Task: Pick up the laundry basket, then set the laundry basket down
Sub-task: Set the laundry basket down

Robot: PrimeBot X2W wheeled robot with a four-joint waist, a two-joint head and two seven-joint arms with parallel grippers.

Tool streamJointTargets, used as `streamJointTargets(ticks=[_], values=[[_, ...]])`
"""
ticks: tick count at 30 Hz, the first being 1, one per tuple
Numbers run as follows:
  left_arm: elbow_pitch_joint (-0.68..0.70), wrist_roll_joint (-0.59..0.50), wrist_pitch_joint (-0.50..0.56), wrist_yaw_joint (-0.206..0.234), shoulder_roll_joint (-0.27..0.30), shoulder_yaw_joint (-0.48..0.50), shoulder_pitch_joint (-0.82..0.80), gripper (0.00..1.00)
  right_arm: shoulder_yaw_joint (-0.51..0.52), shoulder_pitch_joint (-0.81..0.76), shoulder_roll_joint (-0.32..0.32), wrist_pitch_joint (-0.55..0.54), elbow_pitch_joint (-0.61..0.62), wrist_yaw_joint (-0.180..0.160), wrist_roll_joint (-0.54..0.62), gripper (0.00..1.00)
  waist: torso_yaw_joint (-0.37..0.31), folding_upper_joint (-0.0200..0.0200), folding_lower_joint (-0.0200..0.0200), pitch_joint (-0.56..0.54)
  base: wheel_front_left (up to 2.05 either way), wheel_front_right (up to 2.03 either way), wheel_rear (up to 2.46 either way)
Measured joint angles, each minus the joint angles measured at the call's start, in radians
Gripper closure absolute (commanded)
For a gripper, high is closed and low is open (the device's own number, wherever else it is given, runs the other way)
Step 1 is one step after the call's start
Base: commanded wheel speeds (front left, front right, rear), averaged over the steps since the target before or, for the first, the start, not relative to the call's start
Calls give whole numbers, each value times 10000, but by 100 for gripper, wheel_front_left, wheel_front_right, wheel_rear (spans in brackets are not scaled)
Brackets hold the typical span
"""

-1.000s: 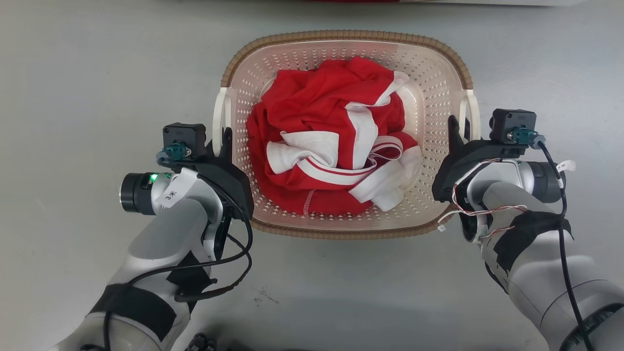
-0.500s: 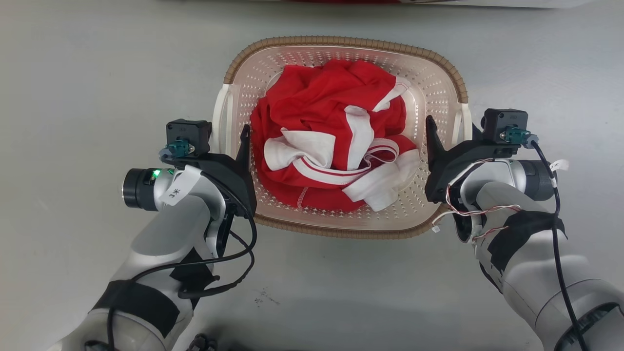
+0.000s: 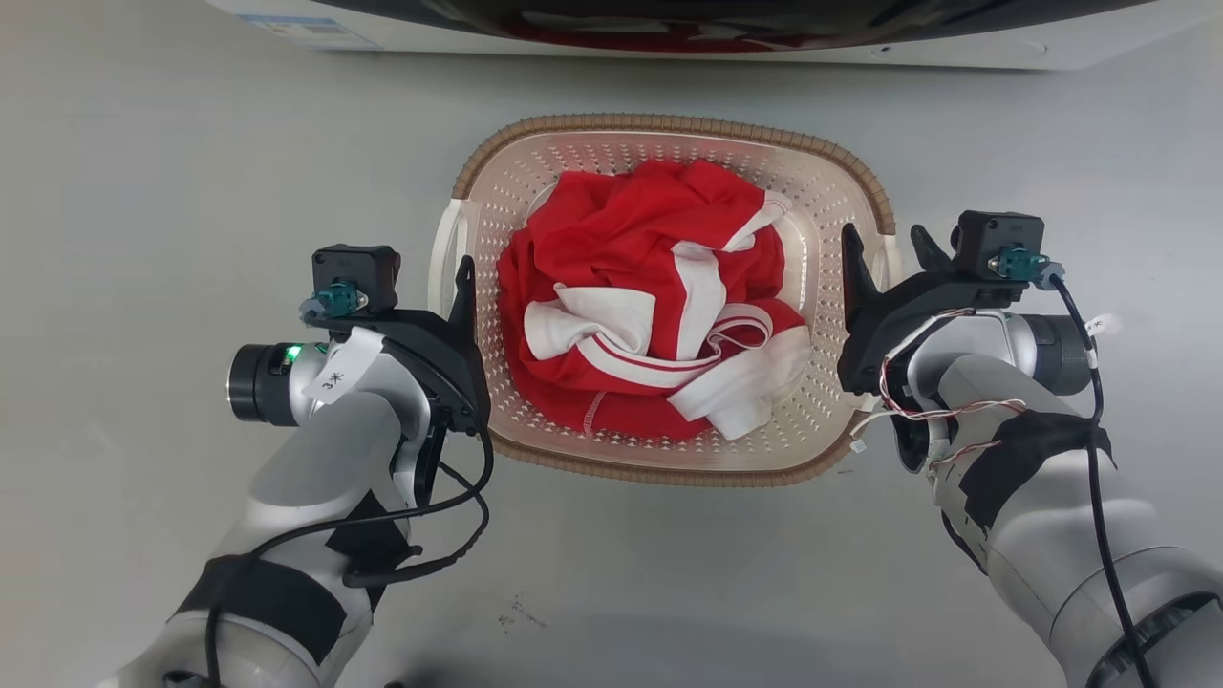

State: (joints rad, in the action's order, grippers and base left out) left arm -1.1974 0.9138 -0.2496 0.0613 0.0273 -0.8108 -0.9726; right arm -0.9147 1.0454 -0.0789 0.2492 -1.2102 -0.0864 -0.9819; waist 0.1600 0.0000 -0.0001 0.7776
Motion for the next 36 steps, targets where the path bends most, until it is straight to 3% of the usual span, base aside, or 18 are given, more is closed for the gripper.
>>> streamJointTargets(ticks=[19,36], values=[[437,-165,0,-276,54,426,1324,0,654,-1096,-48,0,389,334,148,0,-168,0,-1,-2287,0,0,0],[1785,-871,0,-73,757,1156,3289,0,1517,-2991,-21,0,1515,336,504,0,-338,-1,-1,-4649,0,0,0]])
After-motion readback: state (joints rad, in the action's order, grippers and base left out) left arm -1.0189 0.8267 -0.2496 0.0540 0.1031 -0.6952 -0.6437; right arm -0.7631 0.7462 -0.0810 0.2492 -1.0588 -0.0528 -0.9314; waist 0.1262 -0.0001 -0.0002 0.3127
